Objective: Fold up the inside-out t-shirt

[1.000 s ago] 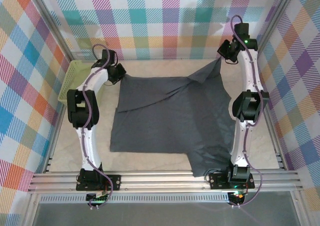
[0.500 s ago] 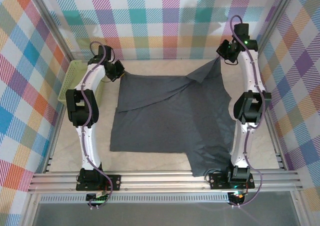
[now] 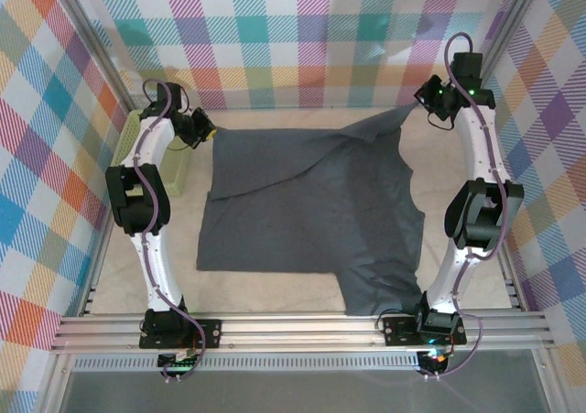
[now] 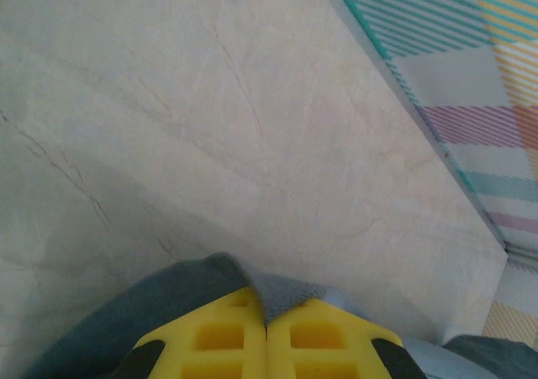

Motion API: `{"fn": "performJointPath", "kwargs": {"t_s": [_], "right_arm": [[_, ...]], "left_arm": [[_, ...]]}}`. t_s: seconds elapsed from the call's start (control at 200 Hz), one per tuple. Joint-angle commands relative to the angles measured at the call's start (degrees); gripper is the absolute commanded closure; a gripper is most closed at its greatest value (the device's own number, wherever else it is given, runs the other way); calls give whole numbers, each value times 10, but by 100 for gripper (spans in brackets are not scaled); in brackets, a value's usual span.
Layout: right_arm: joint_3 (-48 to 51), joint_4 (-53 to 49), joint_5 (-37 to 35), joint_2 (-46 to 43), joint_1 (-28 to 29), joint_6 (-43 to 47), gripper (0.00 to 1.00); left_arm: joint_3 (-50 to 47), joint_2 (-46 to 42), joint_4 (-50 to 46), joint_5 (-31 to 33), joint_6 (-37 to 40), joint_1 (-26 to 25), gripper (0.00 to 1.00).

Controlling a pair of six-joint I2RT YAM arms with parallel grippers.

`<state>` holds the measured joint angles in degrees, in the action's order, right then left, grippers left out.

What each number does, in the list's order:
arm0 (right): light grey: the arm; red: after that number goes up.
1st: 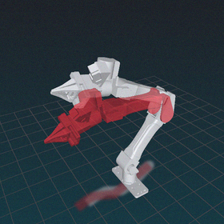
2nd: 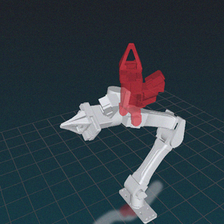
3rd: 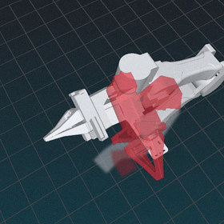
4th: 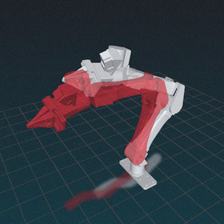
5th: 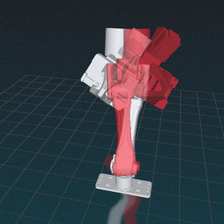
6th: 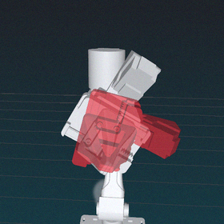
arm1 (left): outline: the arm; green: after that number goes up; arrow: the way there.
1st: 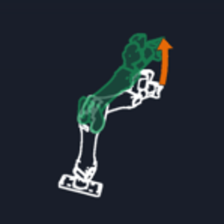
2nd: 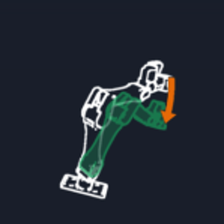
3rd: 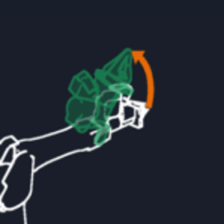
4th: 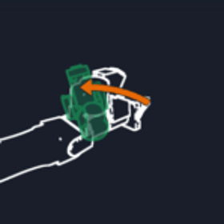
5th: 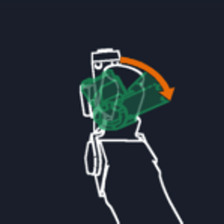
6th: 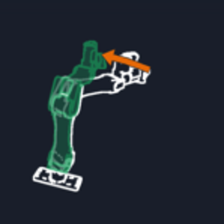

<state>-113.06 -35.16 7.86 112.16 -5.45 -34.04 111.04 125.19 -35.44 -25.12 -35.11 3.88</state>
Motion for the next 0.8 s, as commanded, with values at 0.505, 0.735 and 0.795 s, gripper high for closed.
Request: {"fn": "performJointPath", "kwargs": {"t_s": [0.505,0.735,0.795], "right_arm": [[130,60,20,-67,0,-18,100],[278,41,-12,-182,-4,-86,100],[331,48,-13,-219,-4,-97,100]], "left_arm": [[-67,-21,48,-45,-1,2,95],[-191,-103,80,-5,-9,2,95],[-226,-124,89,7,-11,2,95]]}}
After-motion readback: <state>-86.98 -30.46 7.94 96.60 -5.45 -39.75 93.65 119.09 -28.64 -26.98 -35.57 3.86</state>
